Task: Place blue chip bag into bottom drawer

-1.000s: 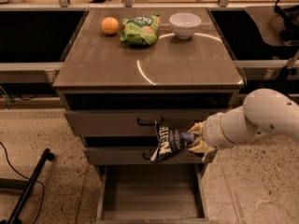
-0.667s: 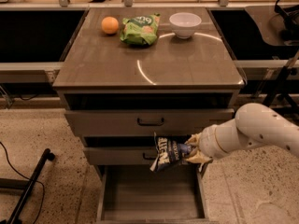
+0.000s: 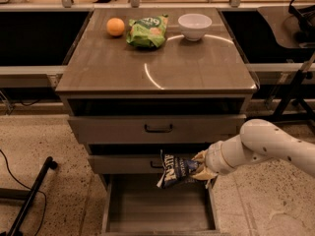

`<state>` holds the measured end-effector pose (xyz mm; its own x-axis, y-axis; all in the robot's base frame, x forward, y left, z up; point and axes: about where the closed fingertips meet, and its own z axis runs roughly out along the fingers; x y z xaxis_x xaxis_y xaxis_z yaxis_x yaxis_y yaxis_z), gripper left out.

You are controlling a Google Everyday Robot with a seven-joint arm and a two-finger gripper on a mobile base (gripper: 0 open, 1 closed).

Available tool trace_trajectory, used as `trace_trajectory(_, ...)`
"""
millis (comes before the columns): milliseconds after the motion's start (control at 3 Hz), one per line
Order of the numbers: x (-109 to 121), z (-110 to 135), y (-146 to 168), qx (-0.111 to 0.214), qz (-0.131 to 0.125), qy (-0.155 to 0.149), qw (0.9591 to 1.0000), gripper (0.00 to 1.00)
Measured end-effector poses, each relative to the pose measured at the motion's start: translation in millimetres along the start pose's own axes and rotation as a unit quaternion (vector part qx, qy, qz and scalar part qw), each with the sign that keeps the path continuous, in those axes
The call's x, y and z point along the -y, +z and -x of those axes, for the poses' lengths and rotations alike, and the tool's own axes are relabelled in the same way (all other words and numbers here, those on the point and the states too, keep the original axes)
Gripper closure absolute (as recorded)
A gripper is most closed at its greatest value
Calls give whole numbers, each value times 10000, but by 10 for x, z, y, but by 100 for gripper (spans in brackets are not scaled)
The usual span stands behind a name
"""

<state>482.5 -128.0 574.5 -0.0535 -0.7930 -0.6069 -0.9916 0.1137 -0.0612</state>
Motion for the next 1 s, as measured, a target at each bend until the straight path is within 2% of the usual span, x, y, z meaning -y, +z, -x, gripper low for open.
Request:
trace_trajectory(333,-1,-199,281,134,103,106,9998,100)
trace_trajectory(1000,1,-792,1190,596,123,192,9980,100)
